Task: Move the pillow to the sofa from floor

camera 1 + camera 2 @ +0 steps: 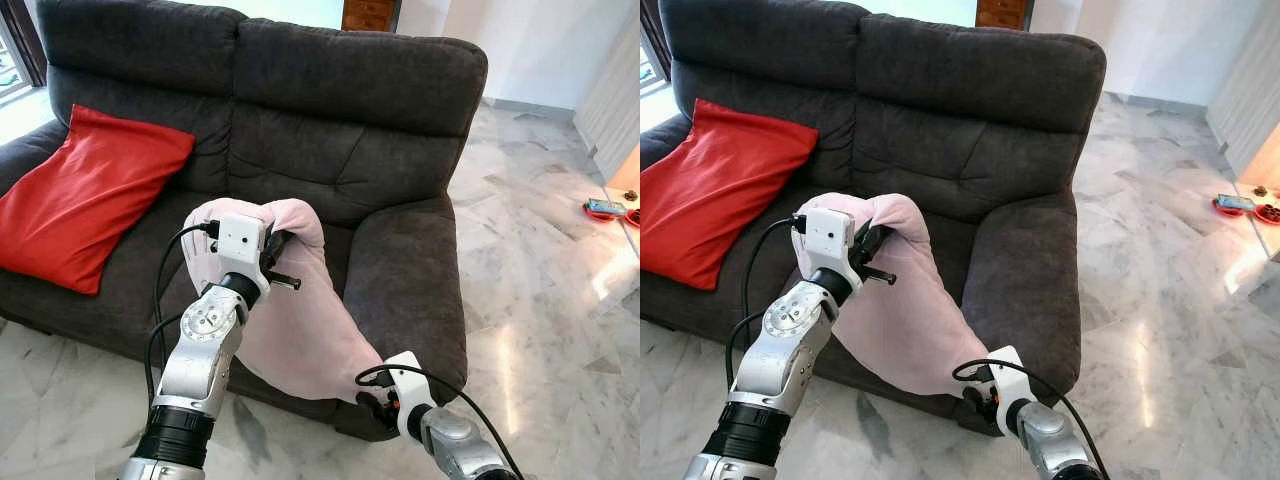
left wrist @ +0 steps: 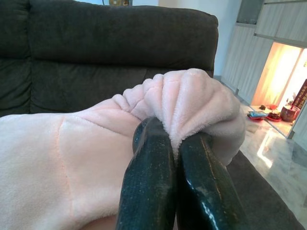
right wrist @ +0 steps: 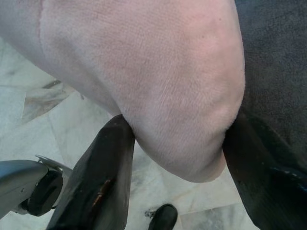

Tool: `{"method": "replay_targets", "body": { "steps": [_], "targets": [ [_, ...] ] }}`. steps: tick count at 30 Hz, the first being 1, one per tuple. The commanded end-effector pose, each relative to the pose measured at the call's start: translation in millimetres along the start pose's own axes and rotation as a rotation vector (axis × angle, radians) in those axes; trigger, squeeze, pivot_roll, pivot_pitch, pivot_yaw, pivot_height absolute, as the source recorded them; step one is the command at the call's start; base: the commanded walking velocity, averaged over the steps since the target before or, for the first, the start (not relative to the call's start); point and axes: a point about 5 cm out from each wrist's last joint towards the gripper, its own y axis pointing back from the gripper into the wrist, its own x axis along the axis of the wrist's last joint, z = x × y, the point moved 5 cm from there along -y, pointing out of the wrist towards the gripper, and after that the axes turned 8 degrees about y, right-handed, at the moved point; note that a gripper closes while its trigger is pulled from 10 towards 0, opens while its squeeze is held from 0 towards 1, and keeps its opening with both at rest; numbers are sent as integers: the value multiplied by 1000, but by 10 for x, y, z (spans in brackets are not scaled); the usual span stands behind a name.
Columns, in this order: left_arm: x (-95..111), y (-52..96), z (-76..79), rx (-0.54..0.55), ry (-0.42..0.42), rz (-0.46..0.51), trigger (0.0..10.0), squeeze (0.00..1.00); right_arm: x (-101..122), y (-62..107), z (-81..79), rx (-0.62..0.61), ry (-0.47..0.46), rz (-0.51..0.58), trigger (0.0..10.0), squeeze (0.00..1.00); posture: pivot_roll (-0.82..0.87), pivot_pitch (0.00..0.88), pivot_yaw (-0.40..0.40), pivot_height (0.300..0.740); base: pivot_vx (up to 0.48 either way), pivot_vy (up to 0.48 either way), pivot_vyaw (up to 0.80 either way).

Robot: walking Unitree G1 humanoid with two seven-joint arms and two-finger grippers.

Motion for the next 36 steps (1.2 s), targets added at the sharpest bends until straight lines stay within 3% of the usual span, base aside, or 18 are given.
{"method": "replay_targets", "body": {
  "steps": [1, 12, 21, 30, 36],
  "targets": [
    [385, -86, 117, -45, -11, 141, 10000, 0, 4, 0, 1, 1, -12, 10, 0, 0, 60, 0, -78, 740, 0, 0, 0],
    [364, -87, 102, -35, -12, 136, 10000, 0, 158, 15, 51, -25, -7, 91, 0, 0, 52, 0, -77, 740, 0, 0, 0],
    [291, -57, 44, -9, -25, 113, 10000, 0, 451, 77, 158, -82, 5, 226, 0, 0, 48, 0, -76, 740, 0, 0, 0],
    [200, 51, -227, 97, -99, 77, 10000, 0, 1010, 437, 591, -345, -62, 495, 0, 0, 47, 0, -75, 740, 0, 0, 0],
    [116, 105, -281, 120, -128, 44, 10000, 0, 1307, 652, 722, -439, -88, 622, 0, 0, 46, 0, -73, 740, 0, 0, 0]
  ]
}}
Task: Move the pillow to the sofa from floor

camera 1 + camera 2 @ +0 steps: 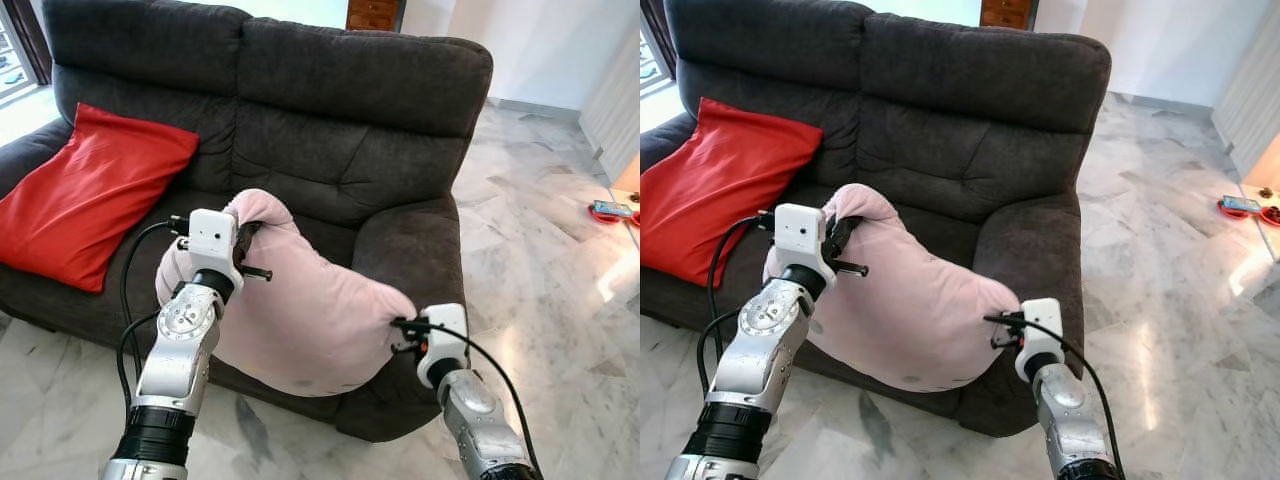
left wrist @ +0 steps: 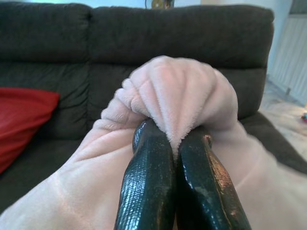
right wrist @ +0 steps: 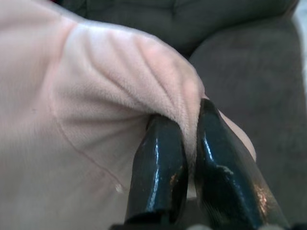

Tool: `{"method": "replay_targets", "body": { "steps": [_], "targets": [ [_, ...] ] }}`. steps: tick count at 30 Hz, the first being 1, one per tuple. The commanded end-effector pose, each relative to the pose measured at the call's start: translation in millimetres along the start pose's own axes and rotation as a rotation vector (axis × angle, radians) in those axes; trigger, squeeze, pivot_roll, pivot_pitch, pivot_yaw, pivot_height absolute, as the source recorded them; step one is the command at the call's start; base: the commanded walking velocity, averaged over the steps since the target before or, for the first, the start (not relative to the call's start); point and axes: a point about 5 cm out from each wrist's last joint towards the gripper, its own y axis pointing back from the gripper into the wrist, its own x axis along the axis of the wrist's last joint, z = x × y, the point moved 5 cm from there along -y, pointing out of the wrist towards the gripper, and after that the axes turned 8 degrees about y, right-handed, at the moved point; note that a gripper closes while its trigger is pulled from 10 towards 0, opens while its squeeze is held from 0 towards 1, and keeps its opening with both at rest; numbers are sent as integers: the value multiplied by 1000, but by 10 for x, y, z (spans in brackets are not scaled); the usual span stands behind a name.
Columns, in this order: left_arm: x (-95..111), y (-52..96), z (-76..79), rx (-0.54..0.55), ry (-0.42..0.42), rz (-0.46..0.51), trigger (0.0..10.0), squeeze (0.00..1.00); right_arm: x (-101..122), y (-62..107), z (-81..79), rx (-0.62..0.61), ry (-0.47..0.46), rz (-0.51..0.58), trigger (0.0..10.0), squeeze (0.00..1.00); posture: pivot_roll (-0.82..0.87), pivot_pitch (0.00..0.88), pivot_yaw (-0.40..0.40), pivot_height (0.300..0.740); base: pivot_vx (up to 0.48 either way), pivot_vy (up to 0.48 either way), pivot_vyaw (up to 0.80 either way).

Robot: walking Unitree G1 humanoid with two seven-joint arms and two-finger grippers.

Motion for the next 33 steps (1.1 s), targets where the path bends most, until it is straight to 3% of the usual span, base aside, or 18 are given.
{"method": "replay_targets", "body": {
  "steps": [1, 3, 9, 10, 14, 23, 28, 33],
  "targets": [
    [54, 7, 78, -25, -35, 28, 10000, 0, 447, -3, 169, -77, -13, 168, 0, 0, 46, 0, -73, 740, 0, 0, 0],
    [-38, 65, 23, 15, -86, 12, 10000, 0, 590, 75, 180, -130, -16, 223, 0, 0, 40, 0, -73, 740, 0, 0, 0],
    [-73, 125, -95, 81, -128, 21, 10000, 0, 608, 182, 147, -164, -6, 240, 0, 0, 41, 0, -73, 740, 0, 0, 0],
    [-87, 135, -113, 87, -149, 19, 10000, 0, 607, 204, 144, -174, -7, 244, 10000, 0, 43, 0, -73, 740, 0, 0, 0],
    [-118, 142, -112, 83, -206, 20, 10000, 0, 644, 251, 160, -212, -45, 278, 10000, 0, 39, 0, -68, 740, 0, 0, 0],
    [-50, 103, -91, 100, -170, 64, 10000, 0, 701, 218, 190, -249, -6, 275, 10000, 0, 39, 0, -71, 740, 0, 123, 0],
    [43, 109, -96, 112, -170, 113, 10000, 0, 924, 253, 265, -284, 12, 353, 10000, 0, 40, 0, -74, 740, 0, 228, 0],
    [142, 103, -84, 108, -168, 150, 10000, 0, 1115, 325, 225, -282, 59, 425, 10000, 0, 43, 0, -76, 740, 0, 0, 0]
  ]
}}
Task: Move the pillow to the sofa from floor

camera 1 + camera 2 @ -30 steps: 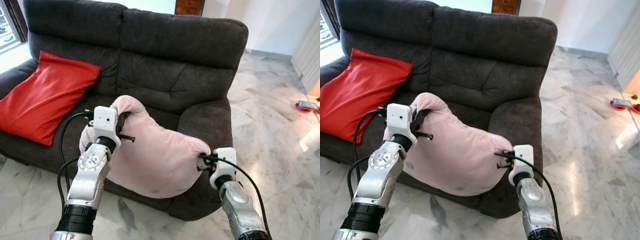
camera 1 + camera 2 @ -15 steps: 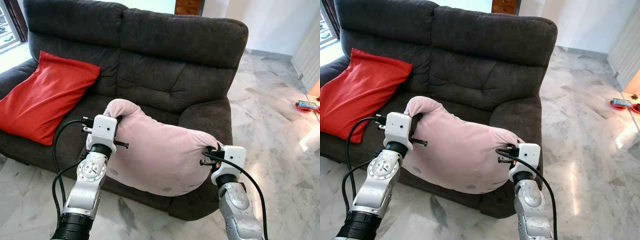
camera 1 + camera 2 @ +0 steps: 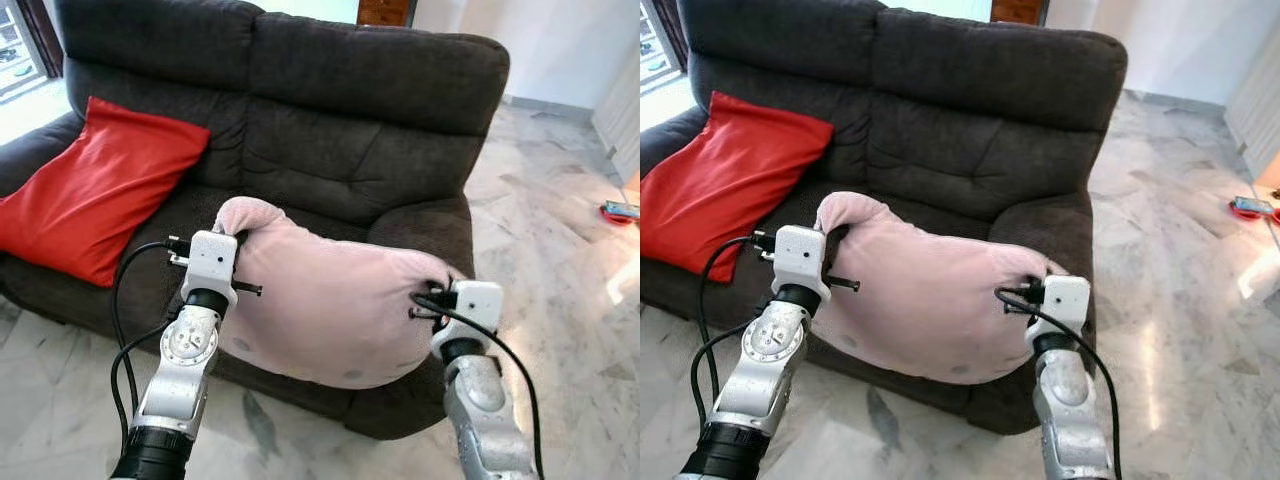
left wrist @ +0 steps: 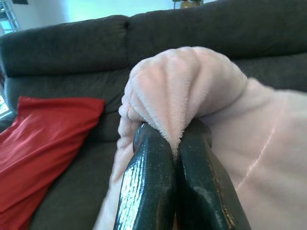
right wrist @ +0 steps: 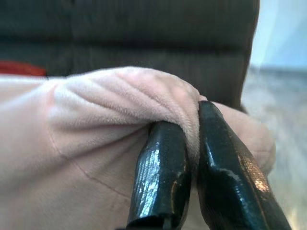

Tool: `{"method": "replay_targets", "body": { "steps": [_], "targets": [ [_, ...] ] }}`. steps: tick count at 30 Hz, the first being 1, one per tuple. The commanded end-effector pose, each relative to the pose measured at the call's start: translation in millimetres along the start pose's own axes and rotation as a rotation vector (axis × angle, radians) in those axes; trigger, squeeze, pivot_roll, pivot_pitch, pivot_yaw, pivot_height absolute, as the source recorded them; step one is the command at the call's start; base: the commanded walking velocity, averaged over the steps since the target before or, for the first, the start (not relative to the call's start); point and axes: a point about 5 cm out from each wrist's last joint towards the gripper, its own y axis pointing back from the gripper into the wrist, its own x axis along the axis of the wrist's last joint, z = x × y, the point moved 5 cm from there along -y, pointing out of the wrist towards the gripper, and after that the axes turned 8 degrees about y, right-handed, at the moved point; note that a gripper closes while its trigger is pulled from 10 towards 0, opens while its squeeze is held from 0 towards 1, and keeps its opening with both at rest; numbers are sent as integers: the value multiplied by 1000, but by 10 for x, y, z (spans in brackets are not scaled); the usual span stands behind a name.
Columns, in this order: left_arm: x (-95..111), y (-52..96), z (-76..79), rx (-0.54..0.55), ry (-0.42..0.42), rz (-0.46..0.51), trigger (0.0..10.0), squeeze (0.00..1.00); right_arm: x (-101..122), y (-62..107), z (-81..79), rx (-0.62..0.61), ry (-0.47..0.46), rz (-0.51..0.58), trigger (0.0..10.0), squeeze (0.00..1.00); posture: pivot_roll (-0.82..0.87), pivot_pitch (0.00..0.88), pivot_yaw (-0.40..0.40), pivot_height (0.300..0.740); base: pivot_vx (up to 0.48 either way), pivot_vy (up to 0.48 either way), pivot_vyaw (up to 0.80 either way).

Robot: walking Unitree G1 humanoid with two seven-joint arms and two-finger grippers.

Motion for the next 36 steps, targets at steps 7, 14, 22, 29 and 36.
{"method": "replay_targets", "body": {
  "steps": [7, 14, 22, 29, 36],
  "targets": [
    [232, -61, 49, -17, 2, 90, 10000, 0, 315, -46, 84, -41, 17, 119, 10000, 0, 42, 0, -77, 740, 0, 0, 0],
    [205, -66, 39, -8, 8, 79, 10000, 0, 186, -25, 78, -49, -1, 69, 10000, 0, 47, 0, -75, 740, 0, 34, 0],
    [201, -69, 11, 3, 9, 76, 10000, 0, 141, -53, 48, -46, -16, 32, 10000, 0, 49, 0, -74, 740, 0, 345, -284],
    [191, -65, -5, 11, 15, 72, 10000, 0, 150, -58, 46, -52, -16, 36, 10000, 0, 48, 0, -74, 740, 0, 372, -112],
    [184, -66, -21, 15, 19, 68, 10000, 0, 143, -85, 16, -43, -22, 18, 10000, 0, 51, 0, -75, 740, 0, 368, -436]
  ]
}}
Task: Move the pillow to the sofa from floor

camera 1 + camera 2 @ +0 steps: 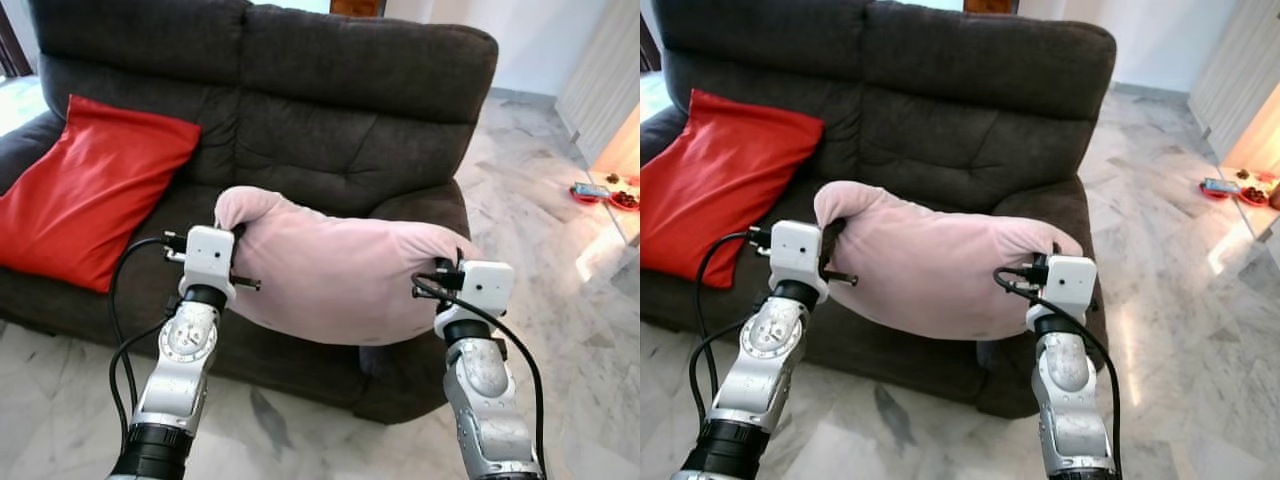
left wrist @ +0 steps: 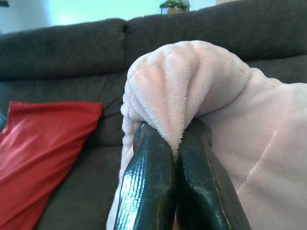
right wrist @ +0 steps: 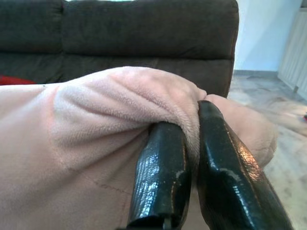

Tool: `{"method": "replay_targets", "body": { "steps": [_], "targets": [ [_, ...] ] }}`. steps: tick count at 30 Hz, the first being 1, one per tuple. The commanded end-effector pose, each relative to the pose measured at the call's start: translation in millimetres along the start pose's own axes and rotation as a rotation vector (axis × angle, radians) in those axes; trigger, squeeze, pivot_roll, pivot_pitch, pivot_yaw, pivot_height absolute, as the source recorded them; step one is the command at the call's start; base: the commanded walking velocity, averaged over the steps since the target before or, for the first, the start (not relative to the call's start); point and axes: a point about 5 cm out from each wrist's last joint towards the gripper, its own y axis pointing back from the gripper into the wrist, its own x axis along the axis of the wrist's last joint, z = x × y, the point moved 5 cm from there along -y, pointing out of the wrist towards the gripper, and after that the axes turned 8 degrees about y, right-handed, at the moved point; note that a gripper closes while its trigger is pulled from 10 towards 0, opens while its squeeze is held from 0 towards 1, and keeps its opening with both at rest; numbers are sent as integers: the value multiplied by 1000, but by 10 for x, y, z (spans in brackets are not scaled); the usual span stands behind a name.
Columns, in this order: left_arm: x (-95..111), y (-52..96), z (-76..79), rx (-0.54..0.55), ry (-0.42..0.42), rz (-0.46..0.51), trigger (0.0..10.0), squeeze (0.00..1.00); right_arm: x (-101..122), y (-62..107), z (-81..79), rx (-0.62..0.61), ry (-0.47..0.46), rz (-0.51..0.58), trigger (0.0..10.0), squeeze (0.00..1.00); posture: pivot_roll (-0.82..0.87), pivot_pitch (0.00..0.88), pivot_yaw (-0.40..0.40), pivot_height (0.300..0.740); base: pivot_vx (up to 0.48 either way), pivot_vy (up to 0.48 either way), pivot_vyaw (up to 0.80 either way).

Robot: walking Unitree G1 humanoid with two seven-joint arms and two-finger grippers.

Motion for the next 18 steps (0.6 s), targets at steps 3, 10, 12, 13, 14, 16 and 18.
{"method": "replay_targets", "body": {
  "steps": [3, 10, 12, 13, 14, 16, 18],
  "targets": [
    [157, -50, 60, -14, 20, 58, 10000, 0, 112, -37, 118, -38, -1, 44, 10000, 0, 52, 0, -75, 740, 0, 361, -750],
    [151, -49, 38, -6, 25, 55, 10000, 0, 116, -35, 119, -43, 2, 46, 10000, 0, 53, 0, -75, 740, 0, 362, -420],
    [153, -49, 32, -4, 26, 56, 10000, 0, 115, -37, 115, -44, 3, 44, 10000, 0, 55, 0, -76, 740, 0, 360, 0],
    [154, -49, 31, -4, 25, 56, 10000, 0, 114, -38, 115, -44, 3, 43, 10000, 0, 56, 0, -76, 740, 0, 360, 0],
    [154, -49, 29, -4, 26, 56, 10000, 0, 114, -38, 113, -45, 3, 43, 10000, 0, 56, 0, -76, 740, 0, 364, 0],
    [154, -47, 27, -2, 27, 56, 10000, 0, 124, -39, 102, -41, -3, 47, 10000, 0, 55, 0, -76, 740, 0, 364, 0],
    [150, -47, 28, -2, 28, 54, 10000, 0, 125, -42, 100, -41, -4, 46, 10000, 0, 55, 0, -76, 740, 0, 360, 0]
  ]
}}
